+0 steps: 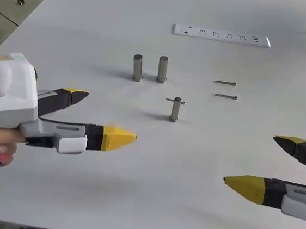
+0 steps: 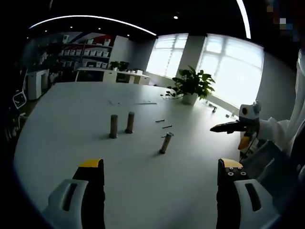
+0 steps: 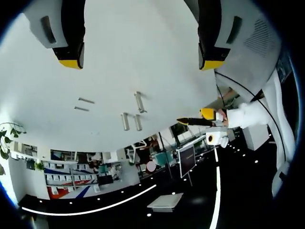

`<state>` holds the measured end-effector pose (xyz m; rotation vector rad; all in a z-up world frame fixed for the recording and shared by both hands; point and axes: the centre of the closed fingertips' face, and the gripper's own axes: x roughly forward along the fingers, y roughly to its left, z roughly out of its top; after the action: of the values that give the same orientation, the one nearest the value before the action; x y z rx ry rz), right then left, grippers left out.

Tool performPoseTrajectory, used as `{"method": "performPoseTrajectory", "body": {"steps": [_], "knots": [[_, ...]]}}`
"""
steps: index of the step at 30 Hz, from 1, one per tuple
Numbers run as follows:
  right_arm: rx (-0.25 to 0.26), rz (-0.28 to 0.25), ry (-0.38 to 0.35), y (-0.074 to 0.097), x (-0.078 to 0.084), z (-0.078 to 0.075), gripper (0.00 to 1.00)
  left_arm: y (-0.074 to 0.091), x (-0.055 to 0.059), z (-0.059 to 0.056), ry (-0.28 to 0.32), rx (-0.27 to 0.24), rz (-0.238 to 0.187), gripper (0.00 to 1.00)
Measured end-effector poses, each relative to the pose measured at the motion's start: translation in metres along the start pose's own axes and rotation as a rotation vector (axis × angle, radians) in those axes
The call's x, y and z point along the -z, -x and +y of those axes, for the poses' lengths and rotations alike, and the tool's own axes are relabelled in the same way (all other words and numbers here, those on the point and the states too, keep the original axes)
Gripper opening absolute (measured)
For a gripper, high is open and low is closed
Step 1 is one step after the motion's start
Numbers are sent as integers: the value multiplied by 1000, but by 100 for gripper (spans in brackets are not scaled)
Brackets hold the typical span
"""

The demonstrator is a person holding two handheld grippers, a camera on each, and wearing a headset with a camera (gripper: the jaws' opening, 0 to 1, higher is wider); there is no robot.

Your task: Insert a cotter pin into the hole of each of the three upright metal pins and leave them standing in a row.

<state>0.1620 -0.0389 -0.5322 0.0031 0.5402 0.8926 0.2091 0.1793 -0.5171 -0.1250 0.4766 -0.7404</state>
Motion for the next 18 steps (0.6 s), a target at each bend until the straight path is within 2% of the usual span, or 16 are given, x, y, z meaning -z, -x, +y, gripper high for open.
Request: {"method": "performPoseTrajectory", "body": {"steps": [3, 6, 8, 11, 13, 16, 18], "knots": [[14, -7, -11, 3, 0, -4, 98, -8, -12, 14, -6, -42, -26, 98], [18, -6, -19, 5, 0, -4, 98, -20, -33, 29, -9, -78, -76, 93], [21, -1, -20, 5, 2, -4, 98, -28, -39, 34, -12, -84, -80, 90], [34, 15, 2, 7, 5, -5, 98, -41, -52, 48, -74, -127, -99, 83], [42, 16, 4, 7, 6, -6, 98, -53, -60, 57, -69, -139, -117, 79], [56, 7, -5, 7, 5, -9, 97, -65, -64, 66, -55, -145, -119, 71], [68, -3, -6, 7, 3, -12, 96, -74, -61, 76, -69, -170, -96, 65]]}}
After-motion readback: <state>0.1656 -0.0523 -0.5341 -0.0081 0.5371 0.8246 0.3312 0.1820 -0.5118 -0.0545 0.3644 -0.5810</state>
